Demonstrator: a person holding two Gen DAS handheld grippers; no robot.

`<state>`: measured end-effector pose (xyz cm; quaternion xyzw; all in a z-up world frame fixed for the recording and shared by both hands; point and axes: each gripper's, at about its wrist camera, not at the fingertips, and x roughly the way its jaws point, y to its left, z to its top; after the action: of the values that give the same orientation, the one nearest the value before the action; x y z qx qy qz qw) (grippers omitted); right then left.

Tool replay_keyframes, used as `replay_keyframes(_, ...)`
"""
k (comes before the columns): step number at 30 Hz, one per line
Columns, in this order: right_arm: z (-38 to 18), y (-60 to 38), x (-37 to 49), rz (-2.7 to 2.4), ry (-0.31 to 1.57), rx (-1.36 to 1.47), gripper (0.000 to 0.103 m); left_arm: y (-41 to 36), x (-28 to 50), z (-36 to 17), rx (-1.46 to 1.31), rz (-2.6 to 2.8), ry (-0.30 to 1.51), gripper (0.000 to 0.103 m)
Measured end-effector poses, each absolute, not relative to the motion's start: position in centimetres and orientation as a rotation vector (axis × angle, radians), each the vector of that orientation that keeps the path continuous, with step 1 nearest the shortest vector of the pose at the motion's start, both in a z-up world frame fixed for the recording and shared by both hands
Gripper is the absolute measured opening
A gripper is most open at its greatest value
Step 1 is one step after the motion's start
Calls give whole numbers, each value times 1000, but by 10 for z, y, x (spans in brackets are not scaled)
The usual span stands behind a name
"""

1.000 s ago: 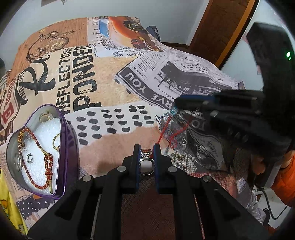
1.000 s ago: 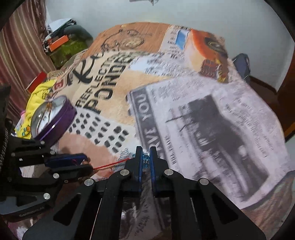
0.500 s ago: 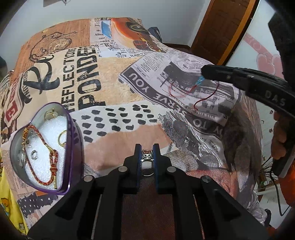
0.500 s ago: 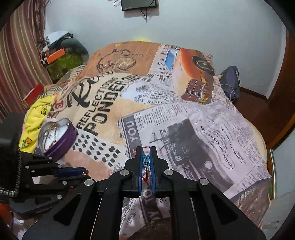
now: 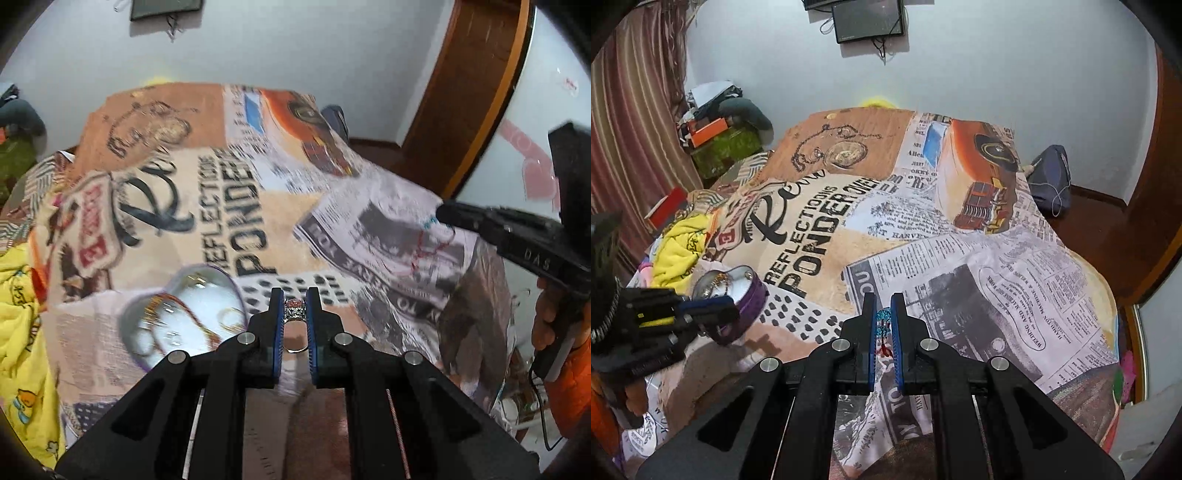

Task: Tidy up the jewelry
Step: 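Carry the red-string bracelet with both tools over the heart tin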

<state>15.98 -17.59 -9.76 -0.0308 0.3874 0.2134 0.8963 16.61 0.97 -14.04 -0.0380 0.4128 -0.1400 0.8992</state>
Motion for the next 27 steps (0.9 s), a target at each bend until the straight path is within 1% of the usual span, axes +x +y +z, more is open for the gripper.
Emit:
replay_keyframes(5,-84,-164,157,472,773,-77,7,32,162,-125,-86,-242,806,10)
replay_keyframes(15,-57,-113,152,590,690,-73,7,69,152,-115,-93,-166,777,10)
replay_keyframes(27,-54,-53,147,725,674,-78,7,96,149,-131,-138,-130,801,10)
